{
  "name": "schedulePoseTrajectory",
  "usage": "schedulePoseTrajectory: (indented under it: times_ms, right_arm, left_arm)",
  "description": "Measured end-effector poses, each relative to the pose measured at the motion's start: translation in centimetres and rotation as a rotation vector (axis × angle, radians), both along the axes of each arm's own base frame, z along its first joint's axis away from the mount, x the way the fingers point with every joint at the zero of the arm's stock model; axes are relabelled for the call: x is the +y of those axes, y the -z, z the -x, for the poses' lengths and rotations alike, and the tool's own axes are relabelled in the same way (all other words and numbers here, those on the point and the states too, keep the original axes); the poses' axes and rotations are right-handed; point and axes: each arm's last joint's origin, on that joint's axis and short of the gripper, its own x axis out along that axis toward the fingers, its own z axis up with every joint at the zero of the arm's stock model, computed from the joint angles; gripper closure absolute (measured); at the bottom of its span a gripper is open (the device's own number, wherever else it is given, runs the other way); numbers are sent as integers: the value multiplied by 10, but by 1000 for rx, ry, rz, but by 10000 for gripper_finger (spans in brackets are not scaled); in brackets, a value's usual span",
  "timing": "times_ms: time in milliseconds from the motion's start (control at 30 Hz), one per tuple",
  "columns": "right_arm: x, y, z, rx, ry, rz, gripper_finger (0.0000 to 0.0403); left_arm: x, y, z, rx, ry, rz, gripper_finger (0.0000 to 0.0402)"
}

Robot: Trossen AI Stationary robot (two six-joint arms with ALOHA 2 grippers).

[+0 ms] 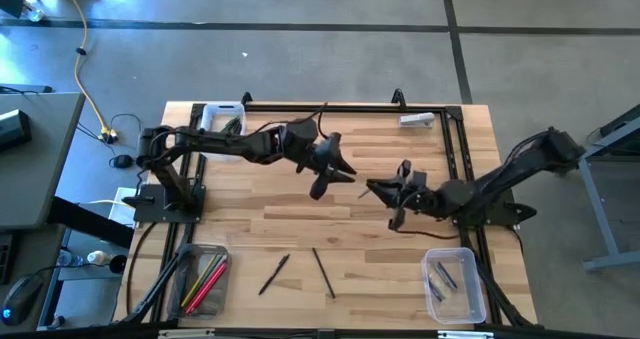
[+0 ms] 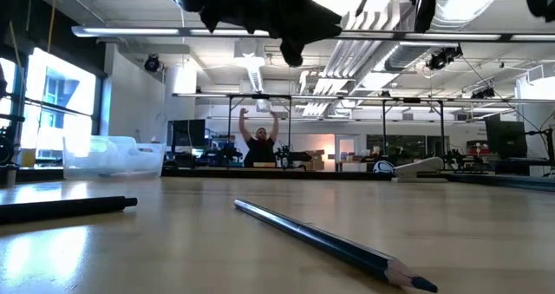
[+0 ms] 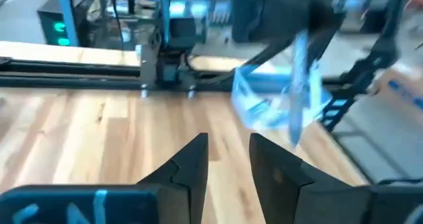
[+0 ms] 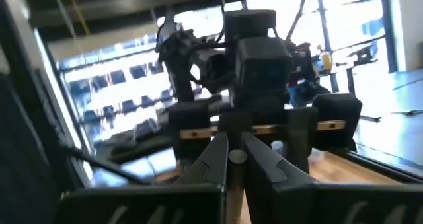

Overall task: Sort crayons/erasers/pens/pencils in bins
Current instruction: Put the gray crayon into the bottom transparent bin

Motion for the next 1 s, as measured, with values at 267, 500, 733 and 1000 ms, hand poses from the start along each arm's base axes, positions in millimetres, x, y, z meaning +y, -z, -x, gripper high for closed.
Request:
schedulePoseTrajectory:
  times_ms: [267, 500, 733, 1000]
  right_arm:
    - [25, -44, 0, 411, -9, 13, 394]
    - [48, -58, 7, 797, -41, -192, 393]
    - [87, -40, 22, 1168, -113, -530, 393]
    - [136, -5, 51, 1491, -8, -787, 393]
  left_arm:
    - [-20, 6, -6, 21, -25, -122, 339]
    - [-25, 28, 4, -165, -81, -83, 382]
    - [-30, 57, 28, -270, -100, -40, 401]
    - [-32, 70, 45, -345, -108, -20, 401]
